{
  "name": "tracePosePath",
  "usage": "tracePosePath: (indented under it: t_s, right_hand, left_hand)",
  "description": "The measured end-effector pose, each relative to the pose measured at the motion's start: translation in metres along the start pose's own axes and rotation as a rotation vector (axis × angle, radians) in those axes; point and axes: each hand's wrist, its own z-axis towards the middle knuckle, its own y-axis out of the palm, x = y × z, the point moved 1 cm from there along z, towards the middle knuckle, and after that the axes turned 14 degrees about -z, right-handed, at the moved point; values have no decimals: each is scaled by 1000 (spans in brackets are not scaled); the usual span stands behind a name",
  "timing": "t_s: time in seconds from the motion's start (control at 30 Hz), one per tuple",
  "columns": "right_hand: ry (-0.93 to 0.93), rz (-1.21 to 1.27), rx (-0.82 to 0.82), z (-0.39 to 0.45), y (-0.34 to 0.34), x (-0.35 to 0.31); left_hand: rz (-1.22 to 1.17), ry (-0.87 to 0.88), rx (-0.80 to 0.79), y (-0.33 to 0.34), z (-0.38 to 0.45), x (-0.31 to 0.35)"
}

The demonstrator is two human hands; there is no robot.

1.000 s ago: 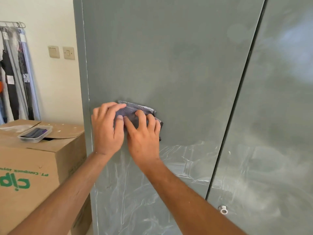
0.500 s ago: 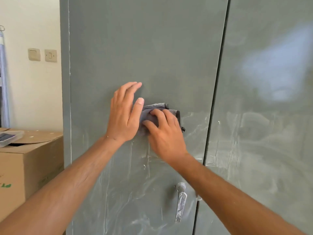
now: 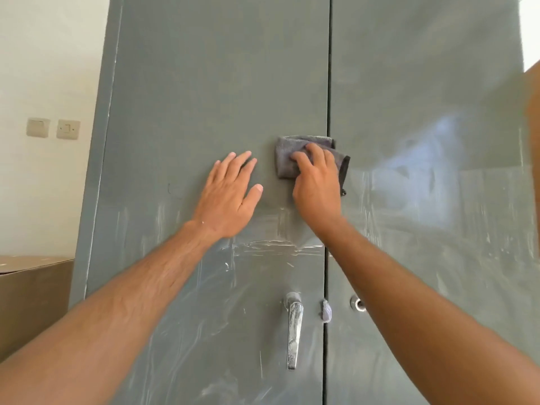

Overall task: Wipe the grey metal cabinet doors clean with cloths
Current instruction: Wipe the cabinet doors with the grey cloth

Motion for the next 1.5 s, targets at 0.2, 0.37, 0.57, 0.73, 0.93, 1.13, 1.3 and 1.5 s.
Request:
tracePosePath:
  t_s: [0.2,0.37,0.57,0.73,0.93,1.13,1.3,1.5]
  right_hand:
    - [-336,-56,14,-67,3,40]
    - [25,-69,25,-11,8,37]
    - [-178,-100,-43,-56,1,74]
    - [102,-52,-42,-14,-6,64]
    - [-42,-106,-83,-51,-18,125]
    - [-45,-148,-123,-38,-25,114]
    - [-34,-207,-140,-37,-30,201]
    - [-127,-108,-95,-34,-23,181]
  left_hand:
    - [74,44,-13,5,-4,-15]
    - [137,42,-16,10,-2,-17]
    - [180,-11,-31,10,1,-9]
    - [185,-41,-35,11,2,-6]
    - [233,-138,-15,18,3,15]
    - [118,133,45,62,24,89]
    - [10,217,128,91,46,100]
    - [-33,225,151,79,94,124]
